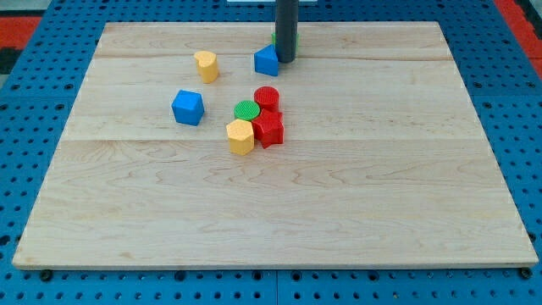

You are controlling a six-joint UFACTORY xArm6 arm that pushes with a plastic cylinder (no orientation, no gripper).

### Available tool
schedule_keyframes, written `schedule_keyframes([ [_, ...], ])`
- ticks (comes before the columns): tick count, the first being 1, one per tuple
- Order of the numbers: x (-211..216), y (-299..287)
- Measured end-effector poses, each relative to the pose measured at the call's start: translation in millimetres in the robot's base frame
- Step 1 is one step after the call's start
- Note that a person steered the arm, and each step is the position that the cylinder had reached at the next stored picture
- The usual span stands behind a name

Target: Push the blue triangle towards the blue cube

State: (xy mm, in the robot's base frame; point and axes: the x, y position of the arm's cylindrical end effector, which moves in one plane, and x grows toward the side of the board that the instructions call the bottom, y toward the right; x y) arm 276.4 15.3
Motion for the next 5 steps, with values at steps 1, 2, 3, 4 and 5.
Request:
schedule_keyframes([
  [1,0,-27],
  [2,0,-67],
  [3,2,-94],
  [4,16,-120],
  [5,34,-125],
])
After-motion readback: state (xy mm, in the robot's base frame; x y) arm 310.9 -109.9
